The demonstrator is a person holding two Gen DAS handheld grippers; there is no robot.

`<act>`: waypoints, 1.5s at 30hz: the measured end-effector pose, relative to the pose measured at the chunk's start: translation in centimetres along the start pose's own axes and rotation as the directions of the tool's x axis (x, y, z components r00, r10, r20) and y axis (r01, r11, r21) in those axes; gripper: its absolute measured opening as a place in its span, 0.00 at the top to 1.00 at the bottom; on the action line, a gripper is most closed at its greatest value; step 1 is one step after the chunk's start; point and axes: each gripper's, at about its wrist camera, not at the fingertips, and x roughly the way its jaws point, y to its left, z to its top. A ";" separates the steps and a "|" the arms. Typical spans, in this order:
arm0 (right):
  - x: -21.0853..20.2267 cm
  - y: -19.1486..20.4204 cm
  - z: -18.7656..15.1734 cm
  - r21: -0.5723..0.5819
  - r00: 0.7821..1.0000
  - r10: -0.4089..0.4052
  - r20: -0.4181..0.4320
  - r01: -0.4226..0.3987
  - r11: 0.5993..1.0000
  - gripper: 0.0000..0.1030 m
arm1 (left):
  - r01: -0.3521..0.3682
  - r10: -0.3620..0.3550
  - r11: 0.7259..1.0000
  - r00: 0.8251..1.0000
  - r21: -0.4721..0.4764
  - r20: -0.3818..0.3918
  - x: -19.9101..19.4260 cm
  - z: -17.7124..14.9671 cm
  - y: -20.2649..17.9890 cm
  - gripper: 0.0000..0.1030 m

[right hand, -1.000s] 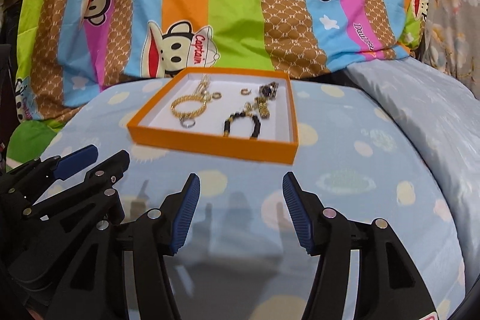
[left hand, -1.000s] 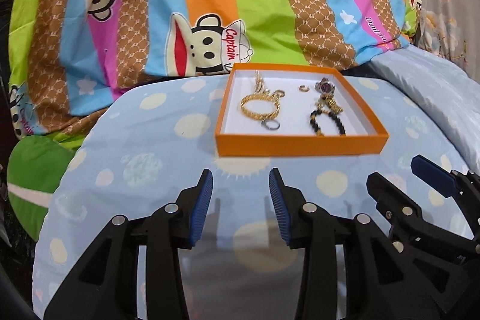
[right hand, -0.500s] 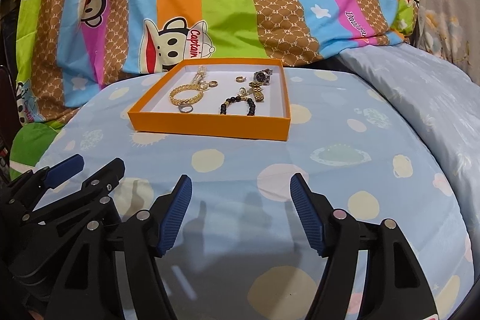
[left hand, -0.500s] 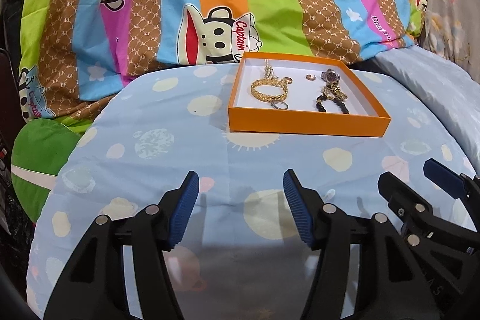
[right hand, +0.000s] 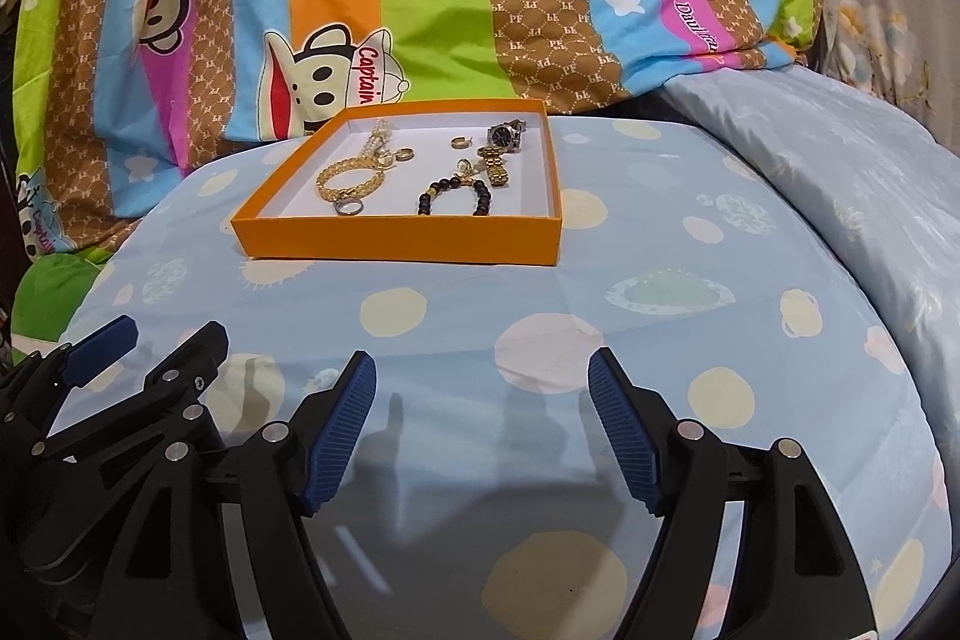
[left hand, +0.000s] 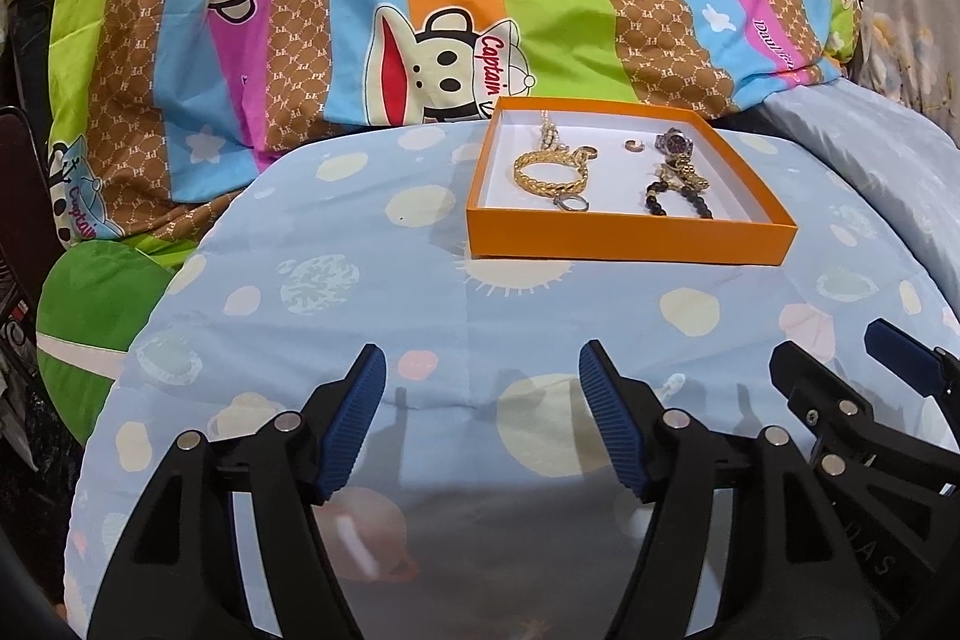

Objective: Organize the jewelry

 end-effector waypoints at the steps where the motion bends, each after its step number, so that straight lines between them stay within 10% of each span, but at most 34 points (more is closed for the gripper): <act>1: 0.0 0.0 0.0 0.000 1.000 -0.003 0.001 0.003 1.000 0.29 | -0.002 0.002 1.000 1.000 -0.002 -0.002 0.0 0.0 0.1 0.34; 45: -0.5 0.2 0.0 -0.018 0.999 -0.034 0.034 0.034 0.999 0.29 | -0.040 0.040 0.999 0.999 -0.008 -0.008 0.2 0.0 0.4 0.28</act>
